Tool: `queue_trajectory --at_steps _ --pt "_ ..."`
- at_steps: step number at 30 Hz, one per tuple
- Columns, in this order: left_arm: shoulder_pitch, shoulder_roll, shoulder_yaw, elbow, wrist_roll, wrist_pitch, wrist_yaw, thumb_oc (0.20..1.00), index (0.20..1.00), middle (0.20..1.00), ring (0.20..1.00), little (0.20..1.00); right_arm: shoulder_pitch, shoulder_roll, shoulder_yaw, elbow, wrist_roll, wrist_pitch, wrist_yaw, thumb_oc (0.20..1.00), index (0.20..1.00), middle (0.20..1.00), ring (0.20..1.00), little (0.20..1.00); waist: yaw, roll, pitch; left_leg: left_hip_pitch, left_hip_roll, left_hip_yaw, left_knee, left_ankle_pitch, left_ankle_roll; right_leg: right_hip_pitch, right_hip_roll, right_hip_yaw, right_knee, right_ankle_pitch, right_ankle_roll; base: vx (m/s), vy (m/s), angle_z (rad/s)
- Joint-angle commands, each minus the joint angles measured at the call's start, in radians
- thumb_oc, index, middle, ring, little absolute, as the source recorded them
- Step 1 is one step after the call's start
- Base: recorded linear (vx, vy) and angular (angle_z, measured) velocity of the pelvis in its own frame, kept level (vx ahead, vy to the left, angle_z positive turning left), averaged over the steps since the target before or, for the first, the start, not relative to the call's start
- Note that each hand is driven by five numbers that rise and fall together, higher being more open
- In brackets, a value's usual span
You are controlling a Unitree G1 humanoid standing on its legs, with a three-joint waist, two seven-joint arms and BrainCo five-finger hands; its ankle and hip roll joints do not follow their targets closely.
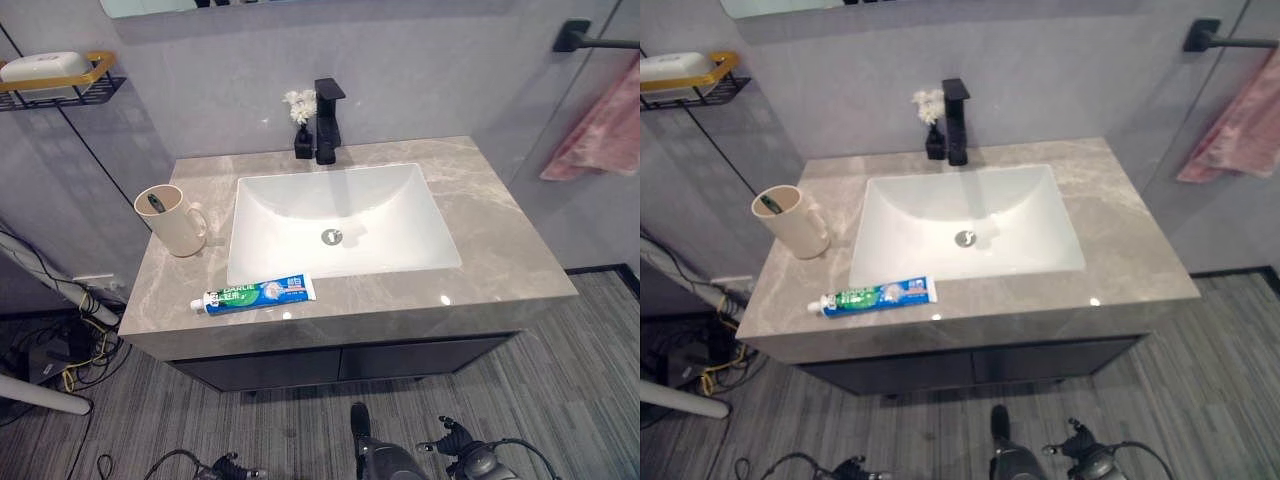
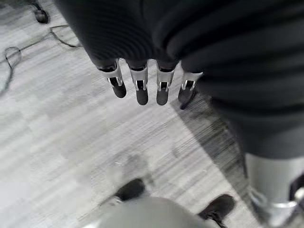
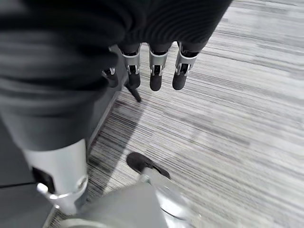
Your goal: Put brush and paste in cup on sink, flatten towel.
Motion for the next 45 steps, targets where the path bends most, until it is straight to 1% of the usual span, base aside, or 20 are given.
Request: queue_trajectory --at_steps 1,4,6,11,12,13,15,17,19,20,21,23,25,29,37,38,40,42,44,45 --pt "-0.019 0.022 0.025 0.004 0.012 0.011 0.031 1.000 1.000 1.000 1.000 1.000 -0.050 -0.004 0.038 -0.024 -0.005 -0.014 0.001 1.000 1.000 1.000 1.000 1.000 0.026 0.051 0.059 -0.073 -0.009 0.018 -0.056 0.121 0.006 0.034 0.053 0.026 0.135 0.001 -0.009 -0.16 -0.030 -0.03" --pt "-0.016 0.020 0.034 0.012 0.003 0.010 0.032 1.000 1.000 1.000 1.000 1.000 -0.055 -0.005 0.042 -0.018 -0.012 -0.015 0.001 1.000 1.000 1.000 1.000 1.000 0.037 0.043 0.048 -0.089 -0.007 0.026 -0.064 0.131 -0.001 0.067 0.051 0.023 0.102 -0.006 -0.012 -0.02 -0.068 -0.42" --pt "-0.043 -0.014 0.034 0.038 -0.007 0.021 0.030 1.000 1.000 1.000 1.000 1.000 -0.060 -0.004 0.049 -0.006 -0.019 -0.018 0.003 1.000 1.000 1.000 1.000 1.000 0.040 0.038 0.030 -0.084 0.013 0.030 -0.065 0.128 -0.017 0.078 0.066 0.016 0.092 -0.027 -0.021 0.15 -0.122 0.03" --pt "-0.017 -0.001 0.023 0.008 -0.020 0.016 0.026 1.000 1.000 1.000 1.000 1.000 -0.052 -0.039 0.036 -0.001 -0.020 -0.009 0.009 1.000 1.000 1.000 1.000 1.000 0.037 0.054 0.040 -0.066 0.037 0.008 -0.023 0.102 -0.034 0.089 0.074 -0.017 0.099 -0.054 -0.039 0.11 -0.102 0.10" --pt "-0.023 -0.001 0.020 0.002 -0.023 0.015 0.027 1.000 1.000 1.000 1.000 1.000 -0.053 -0.044 0.034 -0.002 -0.018 -0.009 0.005 1.000 1.000 1.000 1.000 1.000 0.034 0.055 0.043 -0.073 0.041 0.009 0.004 0.095 -0.041 0.092 0.074 -0.022 0.102 -0.061 -0.043 0.09 -0.150 0.27" --pt "-0.034 0.000 0.010 -0.014 -0.032 0.015 0.028 1.000 1.000 1.000 1.000 1.000 -0.051 -0.058 0.032 -0.007 -0.017 -0.007 0.002 1.000 1.000 1.000 1.000 1.000 0.030 0.052 0.054 -0.108 0.040 0.018 0.079 0.095 -0.063 0.105 0.070 -0.031 0.097 -0.065 -0.050 0.06 -0.156 0.41" --pt "-0.052 0.004 0.001 -0.028 -0.034 0.014 0.037 1.000 1.000 1.000 1.000 1.000 -0.049 -0.070 0.026 -0.007 -0.016 -0.006 -0.004 1.000 1.000 1.000 1.000 1.000 0.031 0.042 0.073 -0.177 0.031 0.030 0.206 0.128 -0.099 0.119 0.060 -0.036 0.088 -0.062 -0.057 0.01 -0.141 0.44" --pt "-0.069 0.011 -0.004 -0.034 -0.046 0.012 0.048 1.000 1.000 1.000 1.000 1.000 -0.053 -0.079 0.021 0.000 -0.012 -0.006 -0.010 1.000 1.000 1.000 1.000 1.000 0.035 0.029 0.086 -0.237 0.024 0.028 0.303 0.154 -0.116 0.125 0.046 -0.042 0.084 -0.059 -0.063 0.02 -0.097 0.33" --pt "-0.076 0.018 -0.005 -0.035 -0.052 0.014 0.052 1.000 1.000 1.000 1.000 1.000 -0.046 -0.079 0.012 0.009 -0.005 -0.004 -0.017 1.000 1.000 1.000 1.000 1.000 0.031 0.018 0.082 -0.269 0.057 0.072 0.298 0.161 -0.104 0.144 0.026 -0.052 0.076 -0.065 -0.062 0.07 -0.031 0.21" --pt "-0.076 0.018 -0.006 -0.035 -0.052 0.014 0.052 1.000 1.000 1.000 1.000 1.000 -0.046 -0.079 0.012 0.010 -0.005 -0.004 -0.017 1.000 1.000 1.000 1.000 1.000 0.032 0.019 0.082 -0.269 0.058 0.073 0.300 0.159 -0.104 0.145 0.027 -0.051 0.076 -0.066 -0.062 0.13 0.037 0.05" --pt "-0.078 0.019 -0.005 -0.031 -0.049 0.017 0.056 1.000 1.000 1.000 1.000 1.000 -0.040 -0.078 0.004 0.029 -0.001 0.002 -0.023 1.000 1.000 1.000 1.000 1.000 0.037 0.008 0.070 -0.293 0.098 0.115 0.225 0.149 -0.087 0.171 0.008 -0.054 0.056 -0.071 -0.054 0.18 0.071 0.06" --pt "-0.072 0.018 -0.004 -0.022 -0.043 0.018 0.058 1.000 1.000 1.000 1.000 1.000 -0.038 -0.076 0.003 0.040 -0.003 0.003 -0.024 1.000 1.000 1.000 1.000 1.000 0.047 0.015 0.058 -0.303 0.125 0.103 0.125 0.193 -0.090 0.196 0.010 -0.047 0.040 -0.080 -0.046 0.23 0.111 0.25" --pt "-0.066 0.013 -0.004 -0.009 -0.039 0.020 0.059 1.000 1.000 1.000 1.000 1.000 -0.032 -0.074 0.004 0.051 -0.010 0.002 -0.025 1.000 1.000 1.000 1.000 1.000 0.057 0.024 0.051 -0.330 0.171 0.103 0.062 0.273 -0.110 0.219 0.006 -0.038 0.037 -0.090 -0.040 0.19 0.116 0.13" --pt "-0.046 0.016 0.021 0.007 -0.039 0.022 0.052 1.000 1.000 1.000 1.000 1.000 -0.031 -0.063 0.015 0.046 -0.032 0.003 -0.013 1.000 1.000 1.000 1.000 1.000 0.062 0.036 0.036 -0.262 0.155 0.091 0.019 0.253 -0.099 0.232 0.006 -0.011 0.059 -0.115 -0.032 0.16 0.126 -0.35" --pt "-0.020 0.020 0.026 0.013 -0.021 0.020 0.037 1.000 1.000 1.000 1.000 1.000 -0.050 -0.039 0.023 0.036 -0.048 0.004 0.000 1.000 1.000 1.000 1.000 1.000 0.086 0.036 0.015 -0.203 0.102 0.118 0.001 0.215 -0.057 0.256 -0.025 0.019 0.088 -0.107 -0.001 0.09 0.142 -0.24" --pt "-0.014 0.027 0.034 0.009 -0.013 0.019 0.039 1.000 1.000 1.000 1.000 1.000 -0.058 -0.028 0.035 0.013 -0.058 0.002 0.002 1.000 1.000 1.000 1.000 1.000 0.092 0.029 0.015 -0.196 0.084 0.124 -0.005 0.200 -0.038 0.242 -0.037 0.025 0.114 -0.089 0.020 0.04 0.168 -0.14" --pt "-0.013 0.029 0.035 0.008 -0.009 0.019 0.040 1.000 1.000 1.000 1.000 1.000 -0.062 -0.026 0.040 0.008 -0.065 0.001 0.001 1.000 1.000 1.000 1.000 1.000 0.092 0.027 0.016 -0.190 0.078 0.130 -0.017 0.198 -0.034 0.231 -0.040 0.028 0.127 -0.069 0.033 0.00 0.114 -0.10" --pt "-0.017 0.036 0.027 0.001 0.001 0.014 0.039 1.000 1.000 1.000 1.000 1.000 -0.076 -0.023 0.052 -0.002 -0.074 -0.003 0.000 1.000 1.000 1.000 1.000 1.000 0.092 0.031 0.026 -0.185 0.076 0.135 -0.026 0.205 -0.026 0.197 -0.023 0.043 0.184 -0.047 0.045 -0.02 0.130 -0.27" --pt "-0.014 0.044 0.023 -0.007 0.009 0.009 0.043 1.000 1.000 1.000 1.000 1.000 -0.077 -0.024 0.065 -0.010 -0.084 -0.006 -0.002 1.000 1.000 1.000 1.000 1.000 0.097 0.028 0.021 -0.180 0.077 0.145 -0.033 0.199 -0.029 0.188 -0.033 0.014 0.127 -0.058 0.035 0.01 0.023 -0.17" --pt "-0.019 0.053 0.027 -0.012 0.010 0.006 0.049 1.000 1.000 1.000 1.000 1.000 -0.085 -0.022 0.072 -0.009 -0.097 -0.007 -0.005 1.000 1.000 1.000 1.000 1.000 0.101 0.024 0.019 -0.180 0.083 0.140 -0.030 0.193 -0.035 0.169 -0.054 -0.022 0.061 -0.039 0.031 0.02 -0.092 -0.17"
